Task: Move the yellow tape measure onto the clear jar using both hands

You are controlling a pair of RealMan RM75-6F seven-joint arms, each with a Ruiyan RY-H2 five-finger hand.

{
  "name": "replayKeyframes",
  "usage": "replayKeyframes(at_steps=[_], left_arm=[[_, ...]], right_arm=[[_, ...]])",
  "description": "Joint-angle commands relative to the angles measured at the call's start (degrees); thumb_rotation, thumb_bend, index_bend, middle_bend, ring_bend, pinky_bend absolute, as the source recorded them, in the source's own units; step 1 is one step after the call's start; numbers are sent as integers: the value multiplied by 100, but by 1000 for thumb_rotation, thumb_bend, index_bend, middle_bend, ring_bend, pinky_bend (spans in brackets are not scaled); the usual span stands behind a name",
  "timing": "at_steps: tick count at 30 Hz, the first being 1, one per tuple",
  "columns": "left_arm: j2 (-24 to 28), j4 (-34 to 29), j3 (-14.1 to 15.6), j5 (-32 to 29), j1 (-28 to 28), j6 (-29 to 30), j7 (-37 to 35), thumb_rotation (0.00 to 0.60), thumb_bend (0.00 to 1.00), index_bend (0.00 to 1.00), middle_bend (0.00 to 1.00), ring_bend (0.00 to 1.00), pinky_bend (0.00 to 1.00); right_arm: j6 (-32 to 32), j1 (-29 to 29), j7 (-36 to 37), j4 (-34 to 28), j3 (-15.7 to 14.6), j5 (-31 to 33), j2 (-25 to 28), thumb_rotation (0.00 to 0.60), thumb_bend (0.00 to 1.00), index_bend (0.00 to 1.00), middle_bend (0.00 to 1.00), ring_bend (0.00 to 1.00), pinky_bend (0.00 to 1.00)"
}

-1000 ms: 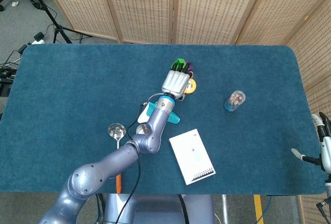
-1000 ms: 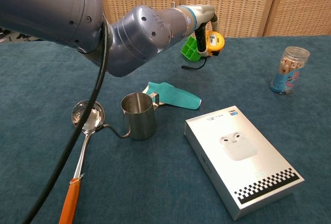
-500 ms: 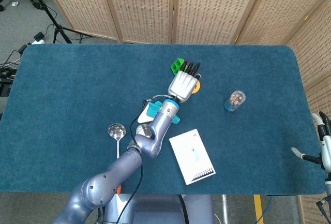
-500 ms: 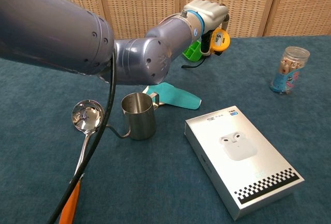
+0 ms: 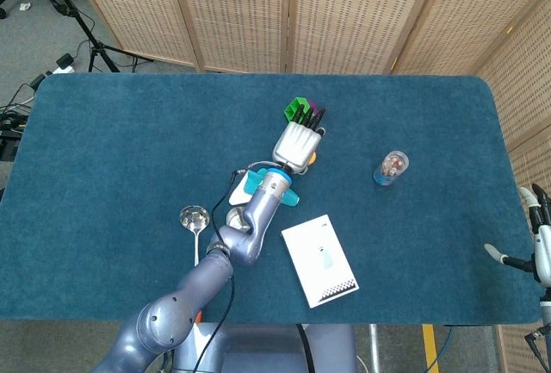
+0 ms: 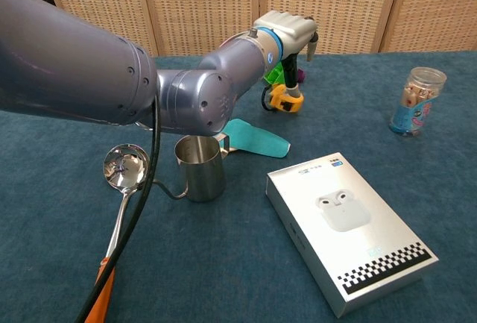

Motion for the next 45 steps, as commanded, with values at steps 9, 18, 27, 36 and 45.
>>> replayKeyframes(at_steps=[9,18,27,36,45], left_arm=[[72,-13,-210,65,182,198,-279,520,60,296,0,0,0],[554,-452,-313,295,661,975,-1223,520,60,283,0,0,0],[1775,-1976,-116,805,2306,2936,-2251,516,62,282,0,0,0],[3082,-4864,67,1026,4109,4459,-2772,508,72,122,0,0,0],[3695,-6307,981,1685,6175,6276,-3376,505,80,51,0,0,0]], right_arm=[[-15,-4,7,20,5,12,-6,600,100,0,0,0,0],[-17,4,-40,22,-7,-14,-23,600,102,0,0,0,0],[-95,46,-252,-29,-5,49,-62,600,102,0,0,0,0],[58,38,-575,-187,9,16,-99,600,104,0,0,0,0],[247,10,-886,-318,14,-37,-142,600,103,0,0,0,0]])
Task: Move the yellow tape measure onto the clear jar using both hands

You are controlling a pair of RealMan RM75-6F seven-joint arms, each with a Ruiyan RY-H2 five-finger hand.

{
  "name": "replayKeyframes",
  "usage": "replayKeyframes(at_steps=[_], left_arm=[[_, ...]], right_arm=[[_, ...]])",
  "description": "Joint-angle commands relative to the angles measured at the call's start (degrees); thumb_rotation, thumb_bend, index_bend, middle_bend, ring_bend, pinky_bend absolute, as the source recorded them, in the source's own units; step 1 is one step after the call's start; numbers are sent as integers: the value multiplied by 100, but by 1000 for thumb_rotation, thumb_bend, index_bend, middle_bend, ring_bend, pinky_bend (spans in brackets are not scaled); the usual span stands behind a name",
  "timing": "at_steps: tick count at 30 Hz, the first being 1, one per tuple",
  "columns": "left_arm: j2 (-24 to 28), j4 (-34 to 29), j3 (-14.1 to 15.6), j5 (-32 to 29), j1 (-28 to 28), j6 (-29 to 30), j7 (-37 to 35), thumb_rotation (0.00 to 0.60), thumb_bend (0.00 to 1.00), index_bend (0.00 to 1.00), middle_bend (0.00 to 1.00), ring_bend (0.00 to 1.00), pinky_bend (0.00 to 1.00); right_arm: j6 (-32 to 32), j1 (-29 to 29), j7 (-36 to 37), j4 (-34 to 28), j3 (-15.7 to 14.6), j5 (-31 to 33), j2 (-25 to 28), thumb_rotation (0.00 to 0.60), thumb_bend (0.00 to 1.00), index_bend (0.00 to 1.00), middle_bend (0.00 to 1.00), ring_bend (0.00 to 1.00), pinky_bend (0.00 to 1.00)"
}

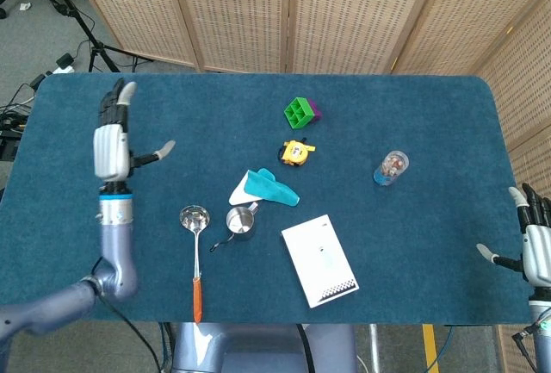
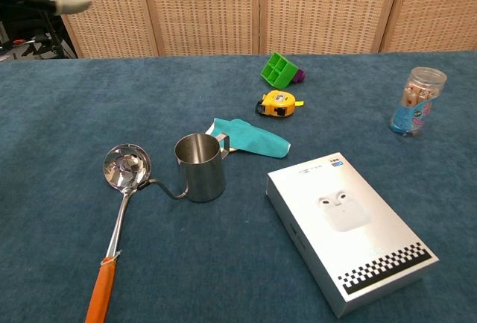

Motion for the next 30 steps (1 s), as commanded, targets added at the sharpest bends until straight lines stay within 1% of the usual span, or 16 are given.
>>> replayKeyframes(at_steps=[1,3,7,14,16,18,25,27,30], left_arm=[[365,-491,568,462,961,865,-350,504,82,52,0,0,0],[361,-463,681,567,1184,993,-385,504,86,53,0,0,0],[374,-336,827,706,1404,1057,-266,504,89,53,0,0,0],[525,98,1141,921,1727,987,563,503,86,23,0,0,0],[588,166,1207,938,1810,912,754,503,86,23,0,0,0],[711,195,1343,920,1954,793,982,503,87,23,0,0,0],[911,-19,1468,984,2203,554,1499,503,95,21,0,0,0],[951,-46,1471,985,2222,462,1645,502,97,21,0,0,0],[1002,-145,1443,1010,2257,379,1680,504,99,21,0,0,0]], right_arm=[[77,-18,-88,-54,-7,-50,-12,600,103,0,0,0,0],[100,-22,-140,-87,-27,-85,-14,600,103,0,0,0,0],[143,-28,-212,-128,-51,-143,-19,600,104,0,0,0,0],[223,-41,-334,-183,-92,-245,-33,600,104,0,0,0,0],[247,-44,-377,-197,-99,-267,-36,600,104,0,0,0,0],[267,-48,-442,-227,-124,-309,-28,600,104,0,0,0,0],[313,-60,-575,-295,-138,-339,-12,600,105,0,0,0,0],[321,-61,-600,-313,-144,-354,-4,600,105,0,0,0,0],[307,-60,-623,-338,-168,-382,17,600,104,0,0,0,0]])
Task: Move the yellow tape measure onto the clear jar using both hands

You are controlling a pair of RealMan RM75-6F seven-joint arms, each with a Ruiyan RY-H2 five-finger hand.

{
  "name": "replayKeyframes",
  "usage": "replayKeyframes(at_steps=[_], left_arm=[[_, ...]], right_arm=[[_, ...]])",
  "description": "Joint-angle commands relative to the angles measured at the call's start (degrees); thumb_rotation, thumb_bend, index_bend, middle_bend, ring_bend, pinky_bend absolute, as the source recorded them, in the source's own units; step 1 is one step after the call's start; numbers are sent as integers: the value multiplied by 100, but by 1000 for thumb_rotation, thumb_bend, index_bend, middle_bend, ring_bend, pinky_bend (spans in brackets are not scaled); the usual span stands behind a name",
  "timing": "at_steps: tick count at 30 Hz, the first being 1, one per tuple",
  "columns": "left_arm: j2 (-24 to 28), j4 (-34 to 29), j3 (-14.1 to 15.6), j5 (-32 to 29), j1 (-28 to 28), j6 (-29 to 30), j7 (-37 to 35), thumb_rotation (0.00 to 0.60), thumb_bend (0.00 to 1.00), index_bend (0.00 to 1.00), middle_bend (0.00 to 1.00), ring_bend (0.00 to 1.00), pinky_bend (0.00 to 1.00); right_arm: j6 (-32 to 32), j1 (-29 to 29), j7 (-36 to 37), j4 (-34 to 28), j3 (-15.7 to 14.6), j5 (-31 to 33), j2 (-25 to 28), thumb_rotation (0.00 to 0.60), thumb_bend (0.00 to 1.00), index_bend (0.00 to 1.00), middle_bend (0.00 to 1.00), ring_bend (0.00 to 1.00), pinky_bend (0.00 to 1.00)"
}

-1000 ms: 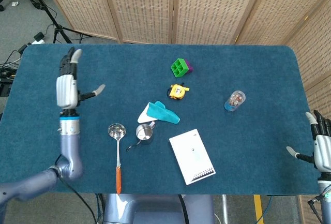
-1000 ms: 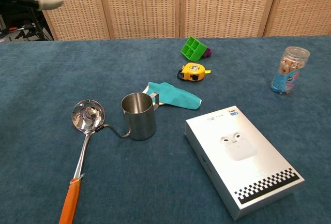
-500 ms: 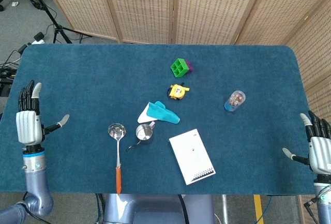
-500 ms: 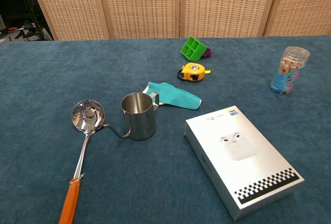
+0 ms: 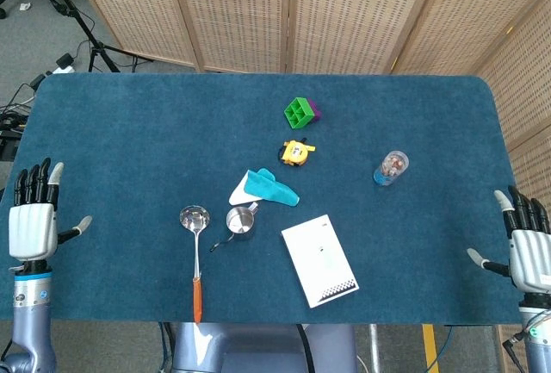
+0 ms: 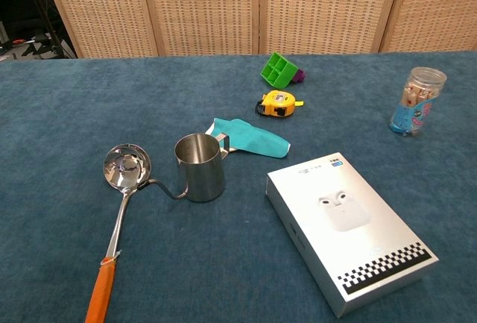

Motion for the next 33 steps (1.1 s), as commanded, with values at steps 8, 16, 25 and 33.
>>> replayKeyframes(at_steps=[8,16,25,33], left_arm=[[384,-651,4,110,104,-372,154,494,87,21,0,0,0],[449,-833,-78,165,158,-459,195,494,88,21,0,0,0],[443,-772,-227,151,214,-564,80,494,89,21,0,0,0],[395,-648,-314,198,247,-583,34,493,91,21,0,0,0]], right_arm=[[-185,29,-46,-118,-104,-41,148,600,104,0,0,0,0],[-135,65,-92,-161,-70,-94,143,600,105,0,0,0,0],[-461,652,-770,-951,449,-25,630,600,105,22,0,0,0],[-1451,1661,-1072,-1463,1054,381,825,600,105,158,0,0,0]])
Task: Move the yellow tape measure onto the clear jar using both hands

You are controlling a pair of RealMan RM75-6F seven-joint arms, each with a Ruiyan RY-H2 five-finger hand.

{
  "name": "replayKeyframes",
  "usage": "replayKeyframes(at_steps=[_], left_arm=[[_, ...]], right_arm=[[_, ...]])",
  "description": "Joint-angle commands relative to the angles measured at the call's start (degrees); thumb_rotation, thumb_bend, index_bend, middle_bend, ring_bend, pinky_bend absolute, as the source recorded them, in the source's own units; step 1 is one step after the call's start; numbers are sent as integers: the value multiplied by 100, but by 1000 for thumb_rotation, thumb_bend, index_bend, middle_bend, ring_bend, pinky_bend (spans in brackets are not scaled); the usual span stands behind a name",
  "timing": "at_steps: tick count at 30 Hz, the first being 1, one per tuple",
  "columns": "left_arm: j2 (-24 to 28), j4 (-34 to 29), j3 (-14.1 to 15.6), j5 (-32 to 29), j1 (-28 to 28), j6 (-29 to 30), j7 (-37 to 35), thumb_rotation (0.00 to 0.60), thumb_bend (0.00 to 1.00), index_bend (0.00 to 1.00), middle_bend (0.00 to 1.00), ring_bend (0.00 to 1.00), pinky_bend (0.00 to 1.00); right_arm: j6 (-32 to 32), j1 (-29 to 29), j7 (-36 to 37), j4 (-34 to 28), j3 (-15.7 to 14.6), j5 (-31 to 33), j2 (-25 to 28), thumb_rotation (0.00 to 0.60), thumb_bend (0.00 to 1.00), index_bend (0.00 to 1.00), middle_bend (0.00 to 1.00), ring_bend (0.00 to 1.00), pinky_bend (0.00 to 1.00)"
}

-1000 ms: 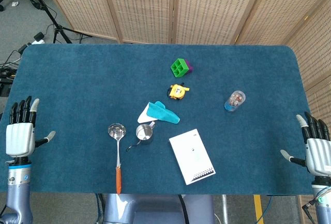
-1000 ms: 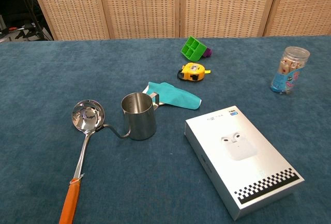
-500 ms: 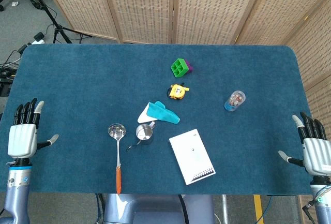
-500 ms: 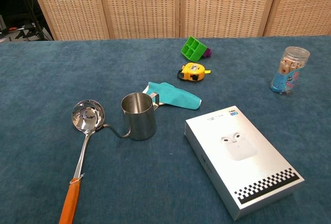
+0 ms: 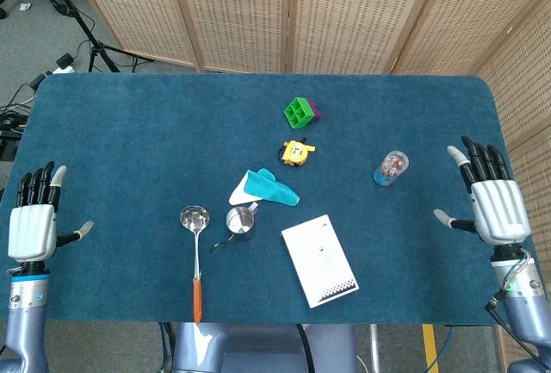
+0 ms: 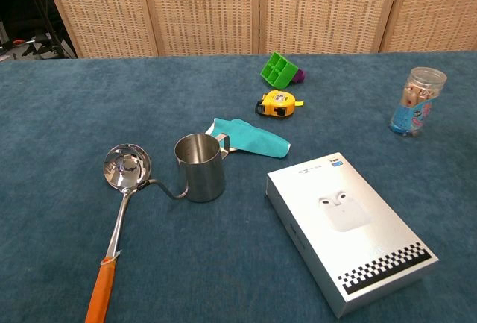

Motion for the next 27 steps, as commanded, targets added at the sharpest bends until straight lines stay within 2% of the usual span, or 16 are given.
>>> replayKeyframes(at_steps=[1,6,12,18,23,27], left_arm=[[-13,36,-26,16,9,-25,-51,493,91,21,0,0,0],[-18,106,-102,-24,23,-100,-162,493,92,21,0,0,0],[-61,224,-122,-76,3,-318,-257,492,91,21,0,0,0],[-105,313,-129,-86,-7,-412,-300,494,92,21,0,0,0],[-176,500,-177,-172,-30,-589,-410,495,92,21,0,0,0],[-209,577,-186,-184,-38,-650,-449,493,93,21,0,0,0]], right_arm=[[-631,612,-333,-190,351,392,33,600,105,180,0,0,0],[-1383,1375,-1076,-127,577,1103,-151,600,105,210,0,0,0],[-2073,2299,-2001,195,676,2153,-609,600,105,218,0,0,0],[-2328,2774,-2349,466,658,2767,-923,600,105,218,0,0,0],[-2864,3523,-2622,1220,545,3617,-1568,600,105,218,0,0,0],[-3071,3801,-2708,1512,445,3878,-1757,600,105,218,0,0,0]])
